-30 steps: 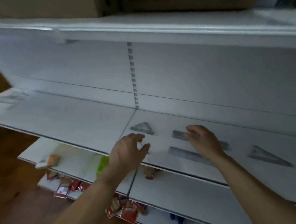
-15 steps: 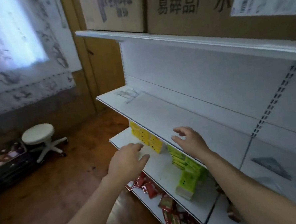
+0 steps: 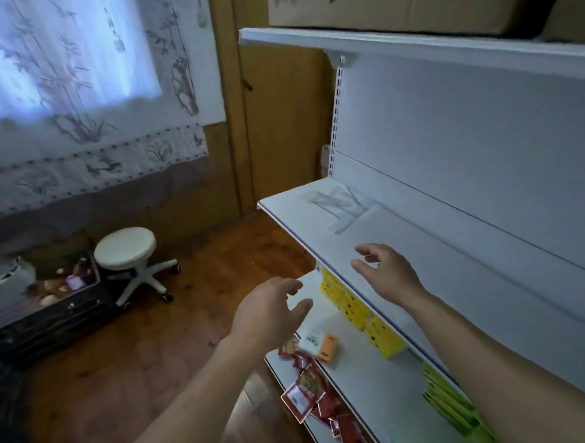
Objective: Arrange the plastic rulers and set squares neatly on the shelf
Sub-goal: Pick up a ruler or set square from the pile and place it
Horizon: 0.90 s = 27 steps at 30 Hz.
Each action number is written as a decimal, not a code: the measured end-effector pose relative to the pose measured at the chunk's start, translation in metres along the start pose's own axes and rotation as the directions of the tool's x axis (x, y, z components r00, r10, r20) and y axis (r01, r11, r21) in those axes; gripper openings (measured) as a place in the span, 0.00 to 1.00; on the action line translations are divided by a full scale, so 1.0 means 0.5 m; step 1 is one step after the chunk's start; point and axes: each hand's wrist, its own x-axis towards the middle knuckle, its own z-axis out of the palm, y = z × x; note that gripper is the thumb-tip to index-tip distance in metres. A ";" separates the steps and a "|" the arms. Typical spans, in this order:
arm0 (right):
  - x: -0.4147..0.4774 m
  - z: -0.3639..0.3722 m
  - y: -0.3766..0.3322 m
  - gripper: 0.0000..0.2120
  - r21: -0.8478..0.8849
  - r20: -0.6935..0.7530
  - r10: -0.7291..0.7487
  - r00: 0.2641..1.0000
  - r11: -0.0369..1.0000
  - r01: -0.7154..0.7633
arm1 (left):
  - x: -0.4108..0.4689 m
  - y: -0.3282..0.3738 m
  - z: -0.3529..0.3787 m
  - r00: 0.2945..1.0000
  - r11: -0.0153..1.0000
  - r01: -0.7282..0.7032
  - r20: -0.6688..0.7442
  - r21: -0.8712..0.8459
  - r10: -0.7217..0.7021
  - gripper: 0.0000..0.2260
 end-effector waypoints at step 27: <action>0.546 0.207 -0.015 0.33 -0.387 -0.108 0.214 0.971 0.890 -0.239 | 0.748 -0.201 -0.006 0.851 0.894 -0.445 0.283 -0.058 0.442 0.20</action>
